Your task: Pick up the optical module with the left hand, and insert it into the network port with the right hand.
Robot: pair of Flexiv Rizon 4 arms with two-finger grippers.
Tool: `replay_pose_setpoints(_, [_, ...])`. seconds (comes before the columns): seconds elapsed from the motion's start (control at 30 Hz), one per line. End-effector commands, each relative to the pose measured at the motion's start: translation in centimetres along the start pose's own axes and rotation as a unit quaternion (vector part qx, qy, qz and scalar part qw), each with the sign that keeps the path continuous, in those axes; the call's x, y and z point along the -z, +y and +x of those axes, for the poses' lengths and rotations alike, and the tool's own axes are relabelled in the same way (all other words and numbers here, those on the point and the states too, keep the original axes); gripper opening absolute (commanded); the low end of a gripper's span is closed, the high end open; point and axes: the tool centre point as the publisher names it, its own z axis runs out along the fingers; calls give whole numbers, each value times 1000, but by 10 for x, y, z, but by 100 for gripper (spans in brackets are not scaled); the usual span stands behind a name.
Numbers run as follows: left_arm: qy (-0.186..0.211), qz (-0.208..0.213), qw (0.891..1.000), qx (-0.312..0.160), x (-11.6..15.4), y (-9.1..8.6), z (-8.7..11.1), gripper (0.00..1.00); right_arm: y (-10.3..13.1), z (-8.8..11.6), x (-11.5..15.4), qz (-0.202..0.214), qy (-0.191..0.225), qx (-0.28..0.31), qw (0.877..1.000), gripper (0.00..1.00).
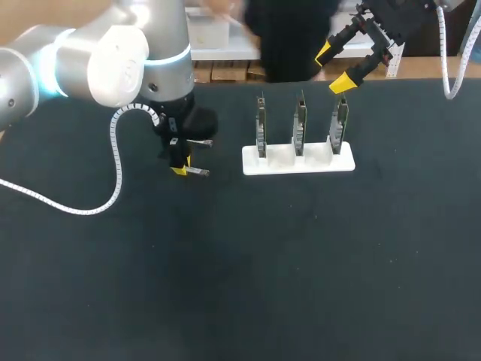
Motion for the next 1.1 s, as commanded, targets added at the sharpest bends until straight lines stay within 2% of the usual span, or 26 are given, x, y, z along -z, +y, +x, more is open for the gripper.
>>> replay_pose_setpoints(0.03, [-10, -12, 1000, 3, 5, -5, -4, 0, 0, 0, 0, 1, 0, 0, 1000, 100])
replay_pose_setpoints(0.13, [-55, -42, 997, 23, 23, -7, -8, 0, 0, 0, 0, 1, 0, 0, 1000, 100])
replay_pose_setpoints(0.27, [-111, -91, 989, 47, 49, -9, -11, 0, 0, 0, 0, 1, 0, 0, 1000, 100])
replay_pose_setpoints(0.43, [-194, -137, 970, 51, 79, -8, -21, 0, 0, 0, 0, 1, 0, 0, 1000, 100])
replay_pose_setpoints(0.6, [-251, -185, 949, 43, 99, -8, -32, 0, 0, 0, 0, 1, 0, 0, 1000, 100])
replay_pose_setpoints(0.67, [-260, -199, 944, 40, 107, -8, -38, 0, 0, 0, 0, 1, 0, 0, 1000, 100])
replay_pose_setpoints(0.7, [-272, -212, 938, 36, 111, -9, -40, 0, 0, 0, 0, 1, 0, 0, 1000, 100])
replay_pose_setpoints(0.87, [-275, -229, 933, 36, 126, -10, -48, 0, 0, 0, 0, 1, 0, 0, 1000, 100])
replay_pose_setpoints(1.03, [-245, -216, 945, 33, 131, -9, -47, 0, 0, 0, 0, 1, 0, 0, 1000, 100])
replay_pose_setpoints(1.1, [-245, -216, 945, 33, 131, -9, -47, 0, 0, 0, 0, 1, 0, 0, 1000, 100])
